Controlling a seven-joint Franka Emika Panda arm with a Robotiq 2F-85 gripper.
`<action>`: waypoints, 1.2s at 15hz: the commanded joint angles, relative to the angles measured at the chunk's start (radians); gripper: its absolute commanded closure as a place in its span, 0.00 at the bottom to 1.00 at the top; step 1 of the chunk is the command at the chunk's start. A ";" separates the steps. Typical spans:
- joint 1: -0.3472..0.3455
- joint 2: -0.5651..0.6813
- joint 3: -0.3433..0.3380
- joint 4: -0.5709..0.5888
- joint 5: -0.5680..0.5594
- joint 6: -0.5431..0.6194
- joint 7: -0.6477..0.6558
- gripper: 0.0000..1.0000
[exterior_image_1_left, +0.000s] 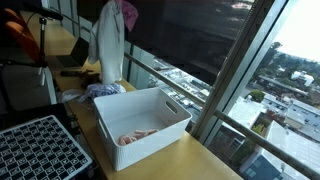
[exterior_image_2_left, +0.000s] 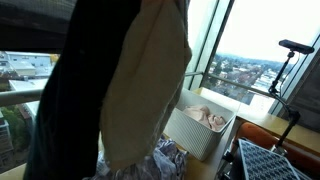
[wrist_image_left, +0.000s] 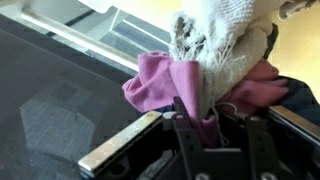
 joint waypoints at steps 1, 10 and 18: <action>-0.043 0.035 -0.007 -0.063 0.059 0.010 0.012 0.95; 0.001 0.007 -0.024 -0.476 0.108 0.123 0.034 0.95; -0.016 0.015 -0.100 -0.546 0.104 0.188 0.005 0.56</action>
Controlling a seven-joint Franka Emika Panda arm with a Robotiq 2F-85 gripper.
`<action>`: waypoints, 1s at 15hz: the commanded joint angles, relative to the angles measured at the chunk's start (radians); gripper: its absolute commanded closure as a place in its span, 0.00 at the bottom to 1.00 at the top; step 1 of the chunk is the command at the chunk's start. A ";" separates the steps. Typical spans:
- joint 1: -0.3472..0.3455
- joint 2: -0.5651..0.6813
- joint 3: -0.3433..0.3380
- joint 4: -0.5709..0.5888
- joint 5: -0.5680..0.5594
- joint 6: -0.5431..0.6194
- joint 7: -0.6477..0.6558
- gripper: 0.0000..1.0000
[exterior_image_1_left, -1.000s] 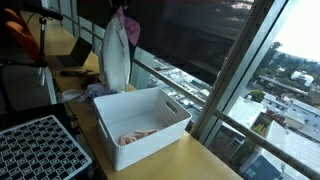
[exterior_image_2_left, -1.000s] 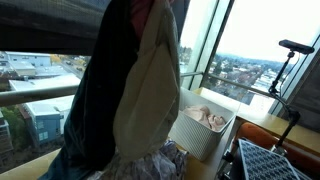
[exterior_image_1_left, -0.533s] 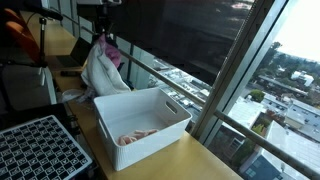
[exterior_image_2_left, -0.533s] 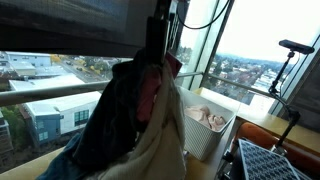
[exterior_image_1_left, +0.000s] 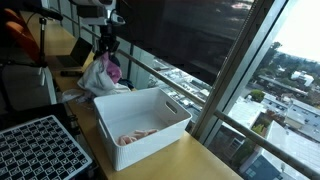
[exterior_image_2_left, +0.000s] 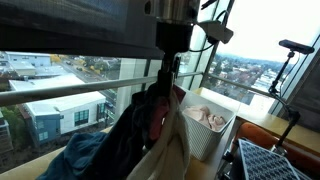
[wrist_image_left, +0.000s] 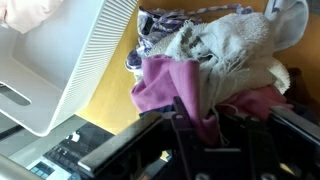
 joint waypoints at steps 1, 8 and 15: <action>0.001 -0.041 -0.024 -0.010 0.016 0.007 -0.030 0.49; -0.054 -0.160 -0.061 -0.016 0.006 0.010 -0.053 0.01; -0.229 -0.197 -0.191 -0.121 -0.007 0.142 -0.137 0.00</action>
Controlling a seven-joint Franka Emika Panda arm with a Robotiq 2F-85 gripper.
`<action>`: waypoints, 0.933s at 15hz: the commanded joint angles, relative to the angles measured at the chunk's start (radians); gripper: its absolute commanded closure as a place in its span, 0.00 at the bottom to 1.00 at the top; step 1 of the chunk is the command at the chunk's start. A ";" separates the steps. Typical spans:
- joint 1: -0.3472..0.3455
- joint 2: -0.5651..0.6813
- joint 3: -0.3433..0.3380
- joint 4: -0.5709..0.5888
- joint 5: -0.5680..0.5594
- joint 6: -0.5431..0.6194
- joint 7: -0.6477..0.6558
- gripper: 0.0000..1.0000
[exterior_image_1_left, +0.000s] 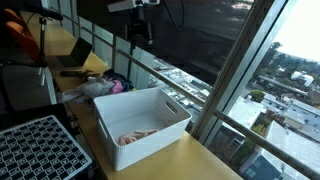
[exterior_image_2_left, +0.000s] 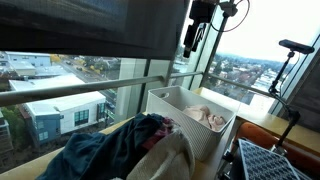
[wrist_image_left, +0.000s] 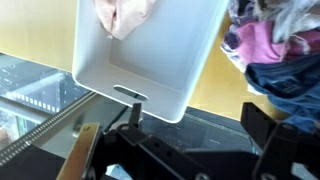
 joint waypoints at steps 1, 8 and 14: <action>-0.069 0.003 -0.053 -0.102 0.002 0.128 -0.022 0.00; -0.120 0.059 -0.100 -0.348 -0.021 0.404 -0.035 0.00; -0.191 0.033 -0.120 -0.600 -0.076 0.551 -0.364 0.00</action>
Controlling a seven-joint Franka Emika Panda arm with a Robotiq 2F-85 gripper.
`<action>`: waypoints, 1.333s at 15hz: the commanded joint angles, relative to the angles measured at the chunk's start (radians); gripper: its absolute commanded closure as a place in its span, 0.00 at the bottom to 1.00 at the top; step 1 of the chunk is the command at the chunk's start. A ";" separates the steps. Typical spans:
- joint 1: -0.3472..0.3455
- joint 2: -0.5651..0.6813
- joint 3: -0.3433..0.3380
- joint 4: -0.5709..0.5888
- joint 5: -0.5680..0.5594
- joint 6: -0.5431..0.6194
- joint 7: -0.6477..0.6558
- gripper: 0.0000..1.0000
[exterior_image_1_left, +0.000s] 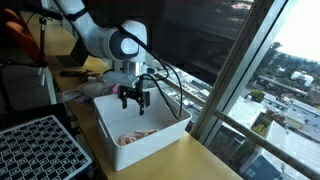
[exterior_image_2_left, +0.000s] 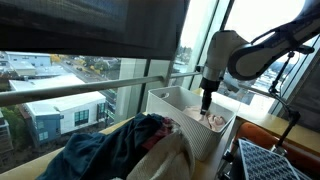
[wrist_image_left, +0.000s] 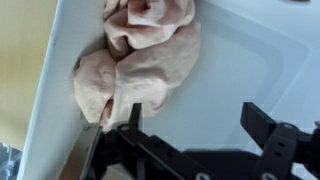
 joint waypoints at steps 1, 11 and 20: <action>-0.061 -0.068 -0.012 -0.138 -0.017 0.071 -0.242 0.00; -0.071 -0.147 -0.021 -0.293 -0.221 0.153 -0.580 0.00; -0.084 -0.049 -0.029 -0.177 -0.504 0.204 -0.600 0.00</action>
